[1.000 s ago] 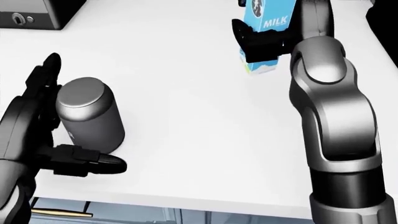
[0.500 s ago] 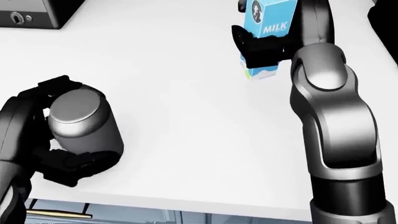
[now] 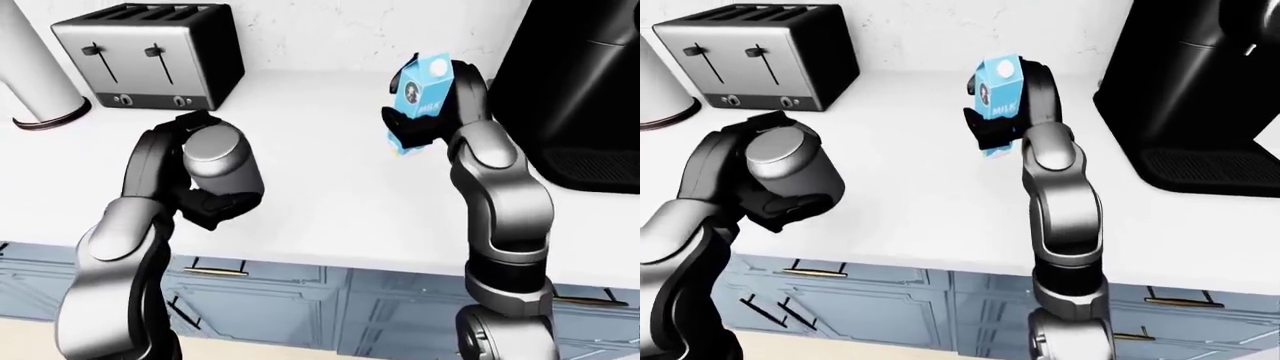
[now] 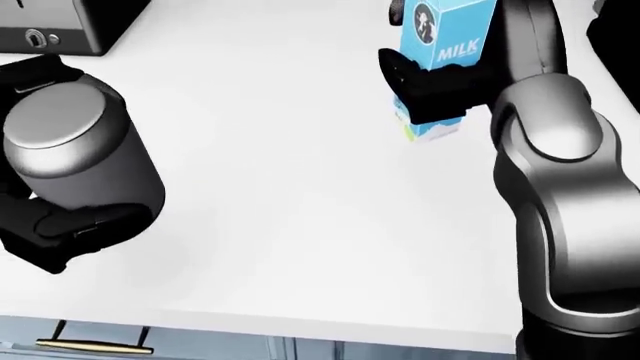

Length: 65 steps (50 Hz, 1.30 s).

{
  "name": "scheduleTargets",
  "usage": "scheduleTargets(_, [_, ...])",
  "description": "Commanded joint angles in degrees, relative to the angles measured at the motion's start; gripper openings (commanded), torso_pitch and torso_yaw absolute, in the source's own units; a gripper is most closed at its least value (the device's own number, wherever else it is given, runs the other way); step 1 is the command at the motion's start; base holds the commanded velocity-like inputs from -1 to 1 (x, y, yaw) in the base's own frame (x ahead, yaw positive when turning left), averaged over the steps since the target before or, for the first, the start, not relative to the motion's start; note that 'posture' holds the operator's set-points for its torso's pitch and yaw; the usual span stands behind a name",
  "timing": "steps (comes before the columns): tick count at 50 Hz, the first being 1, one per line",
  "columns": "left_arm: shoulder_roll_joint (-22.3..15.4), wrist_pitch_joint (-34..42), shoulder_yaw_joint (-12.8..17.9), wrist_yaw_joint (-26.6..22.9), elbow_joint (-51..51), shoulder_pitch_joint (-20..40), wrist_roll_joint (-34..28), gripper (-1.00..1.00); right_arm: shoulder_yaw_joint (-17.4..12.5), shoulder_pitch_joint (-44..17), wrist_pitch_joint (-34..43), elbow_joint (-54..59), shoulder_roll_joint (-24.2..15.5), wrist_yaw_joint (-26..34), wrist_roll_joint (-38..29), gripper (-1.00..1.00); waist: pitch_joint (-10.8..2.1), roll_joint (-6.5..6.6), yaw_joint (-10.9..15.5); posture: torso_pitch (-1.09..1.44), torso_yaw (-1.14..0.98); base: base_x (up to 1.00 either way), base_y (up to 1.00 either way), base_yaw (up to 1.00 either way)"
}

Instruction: Move the drinks to the dining counter.

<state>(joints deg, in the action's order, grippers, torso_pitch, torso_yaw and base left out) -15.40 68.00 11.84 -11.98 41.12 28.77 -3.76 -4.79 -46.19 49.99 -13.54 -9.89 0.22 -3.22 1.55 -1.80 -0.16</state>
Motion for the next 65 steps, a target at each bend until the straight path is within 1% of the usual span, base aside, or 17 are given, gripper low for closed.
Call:
scheduleTargets(1, [-1.1, -1.8, 1.6, 0.6, 3.2, 2.0, 0.5, -1.00, 0.0, -2.5, -2.3, -3.2, -0.1, -0.3, 0.1, -1.00, -2.03, -1.60, 0.2, 0.00, 0.00, -1.00, 0.34, 0.00])
scheduleTargets(8, [-2.0, -0.9, 1.8, 0.7, 4.2, 1.9, 1.4, -1.00, 0.9, -1.2, -2.9, -3.3, 0.9, -0.4, -0.7, -1.00, -1.36, 2.28, 1.8, 0.00, 0.00, -1.00, 0.35, 0.00])
scheduleTargets(15, [-2.6, -0.2, 2.3, 0.6, 5.0, 1.8, 2.2, -1.00, 1.4, -1.0, -0.9, -5.9, 1.8, 0.5, -0.7, -1.00, -2.66, 9.48, 3.7, 0.00, 0.00, -0.92, 0.35, 0.27])
scheduleTargets(17, [-2.9, 0.4, 2.4, 0.5, 5.4, 2.1, 2.3, -1.00, 2.0, -0.5, -0.8, -6.3, 2.1, 1.6, -0.4, -1.00, -2.60, 8.73, 4.8, 0.00, 0.00, -0.42, 0.00, 1.00])
scheduleTargets(22, [-3.1, 0.5, 2.4, 0.5, 5.5, 2.1, 2.5, -1.00, 1.8, -0.6, -0.7, -6.4, 2.4, 2.3, -0.1, -1.00, 0.49, 2.59, 3.6, 0.00, 0.00, -0.15, 0.00, 1.00])
scheduleTargets(24, [-3.2, 0.7, 2.5, 0.6, 5.7, 2.3, 2.5, -1.00, 1.9, -0.6, 0.1, -7.3, 2.4, 2.5, -0.1, -1.00, -0.33, -1.17, 2.4, 0.00, 0.00, -0.13, 0.00, 1.00])
scheduleTargets(25, [-3.2, 0.8, 2.6, 0.6, 5.7, 2.3, 2.5, -1.00, 1.9, -0.7, 0.4, -7.5, 2.5, 2.6, -0.1, -1.00, -2.02, -5.17, 2.5, 0.00, 0.00, -0.12, 0.00, 1.00])
scheduleTargets(26, [-3.3, 0.9, 2.7, 0.6, 5.7, 2.4, 2.6, -1.00, 2.0, -0.8, 0.7, -7.8, 2.5, 2.6, -0.1, -1.00, 1.56, 0.09, 1.9, 0.00, 0.00, -0.12, 0.00, 1.00])
scheduleTargets(27, [-3.4, 1.0, 2.8, 0.5, 5.9, 2.4, 2.6, -1.00, 2.1, -0.6, 0.5, -7.8, 2.5, 2.8, -0.1, -1.00, 1.06, -1.24, 2.6, 0.00, 0.00, -0.12, 0.00, 1.00])
scheduleTargets(30, [-3.4, 1.3, 3.0, 0.6, 6.1, 2.3, 2.7, -1.00, 2.2, -0.6, 0.8, -8.2, 2.7, 2.9, -0.1, -0.99, -0.25, -0.22, 2.3, 0.00, 0.00, -0.11, 0.00, 1.00])
scheduleTargets(36, [-3.7, 1.6, 3.5, 0.6, 6.4, 2.5, 3.1, -1.00, 2.6, 0.0, 1.0, -8.7, 3.2, 3.1, -0.3, -0.99, -1.38, 6.97, 0.9, 0.00, 0.00, -0.03, 0.00, 1.00])
scheduleTargets(50, [-3.6, 1.1, 3.4, 1.3, 6.4, 2.1, 3.7, -1.00, 2.7, 0.8, 0.2, -9.2, 3.6, 3.9, -0.5, -0.99, 0.47, 0.01, 1.5, 0.00, 0.00, 0.00, 0.00, 1.00])
scheduleTargets(53, [-3.5, 0.9, 3.1, 1.4, 6.1, 2.2, 3.7, -1.00, 2.5, 0.8, 0.3, -9.2, 3.5, 3.9, -0.5, -1.00, -1.11, -4.92, 1.2, 0.00, 0.00, 0.00, 0.00, 1.00])
scheduleTargets(54, [-3.5, 1.0, 3.0, 1.5, 6.2, 2.2, 3.7, -1.00, 2.5, 0.9, 0.2, -9.2, 3.5, 3.9, -0.4, -0.99, 0.10, -1.39, 1.0, 0.00, 0.00, 0.00, 0.00, 1.00])
scheduleTargets(56, [-3.5, 0.9, 3.0, 1.5, 6.1, 2.1, 3.6, -1.00, 2.4, 1.0, -0.1, -9.1, 3.5, 3.9, -0.4, -0.99, -0.51, -2.20, 1.7, 0.00, 0.00, 0.00, 0.00, 1.00])
scheduleTargets(59, [-3.6, 1.2, 3.0, 1.4, 6.3, 2.4, 3.6, -1.00, 2.4, 1.0, 0.1, -9.3, 3.3, 4.0, -0.3, -0.99, -0.32, -0.15, 1.6, 0.00, 0.00, 0.00, 0.00, 1.00])
scheduleTargets(65, [-3.7, 1.6, 3.1, 1.4, 6.4, 2.8, 3.7, -1.00, 2.7, 1.5, 0.0, -9.6, 3.2, 4.4, -0.5, -1.00, -1.01, 7.62, 1.0, 0.00, 0.00, 0.00, 0.00, 1.00])
